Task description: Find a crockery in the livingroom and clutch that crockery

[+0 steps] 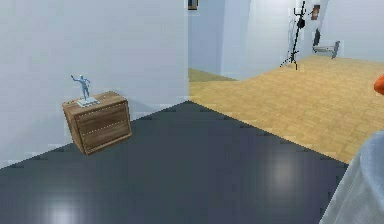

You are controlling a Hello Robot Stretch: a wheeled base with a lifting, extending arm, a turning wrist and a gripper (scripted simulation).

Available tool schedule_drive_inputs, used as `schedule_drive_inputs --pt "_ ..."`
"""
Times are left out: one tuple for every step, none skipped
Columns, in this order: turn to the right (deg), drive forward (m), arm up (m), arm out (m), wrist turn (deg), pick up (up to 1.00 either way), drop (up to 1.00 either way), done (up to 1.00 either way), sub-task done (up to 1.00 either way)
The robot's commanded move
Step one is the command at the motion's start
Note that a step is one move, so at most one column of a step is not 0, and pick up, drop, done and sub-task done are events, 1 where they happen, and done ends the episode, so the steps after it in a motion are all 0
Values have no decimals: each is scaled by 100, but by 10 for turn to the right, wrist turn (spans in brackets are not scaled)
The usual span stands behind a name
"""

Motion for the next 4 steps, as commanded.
schedule_drive_inputs --pt "0 0 50 0 0 0 0 0 0" --pt "0 0 38 0 0 0 0 0 0" --pt "0 0 0 22 0 0 0 0 0" --pt "0 0 0 0 450 0 0 0 0"
